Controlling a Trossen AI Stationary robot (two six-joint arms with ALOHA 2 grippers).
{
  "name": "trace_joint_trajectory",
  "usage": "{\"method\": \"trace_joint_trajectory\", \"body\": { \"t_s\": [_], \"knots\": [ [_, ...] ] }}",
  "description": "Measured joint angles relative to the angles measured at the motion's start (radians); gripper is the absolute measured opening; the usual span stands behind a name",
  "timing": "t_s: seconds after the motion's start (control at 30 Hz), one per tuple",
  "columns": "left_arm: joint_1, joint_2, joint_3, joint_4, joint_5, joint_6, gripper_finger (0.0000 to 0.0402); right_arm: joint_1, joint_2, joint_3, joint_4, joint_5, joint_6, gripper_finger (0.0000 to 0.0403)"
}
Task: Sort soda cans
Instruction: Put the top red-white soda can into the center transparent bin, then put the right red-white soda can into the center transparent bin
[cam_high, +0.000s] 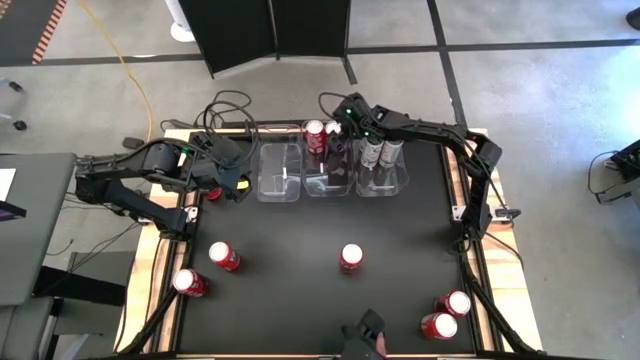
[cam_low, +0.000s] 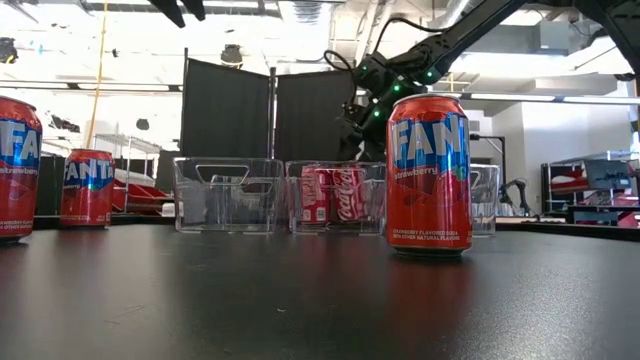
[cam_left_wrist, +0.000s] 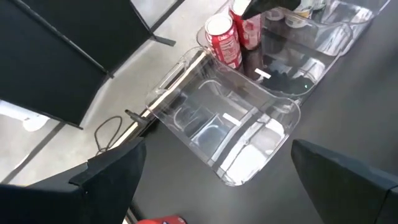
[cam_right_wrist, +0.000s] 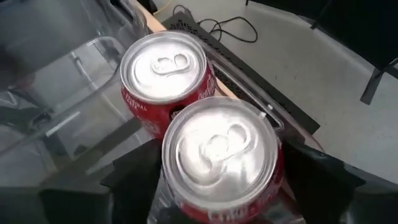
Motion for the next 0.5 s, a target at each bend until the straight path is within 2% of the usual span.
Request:
{"method": "trace_joint_trajectory", "body": {
  "t_s": [0.17, 0.33, 0.5],
  "knots": [
    [0.0, 0.0, 0.0, 0.013, 0.0, -0.013, 0.0395, 0.001, -0.002, 0.001, 0.002, 0.002, 0.029, 0.0393],
    [-0.002, 0.0, 0.0, 0.014, 0.006, -0.034, 0.0395, 0.009, -0.031, 0.001, -0.043, 0.0, 0.082, 0.0386],
    [-0.002, 0.001, 0.0, 0.054, 0.01, -0.002, 0.0395, 0.043, -0.143, 0.0, -0.174, -0.009, 0.161, 0.0385]
  ]
}}
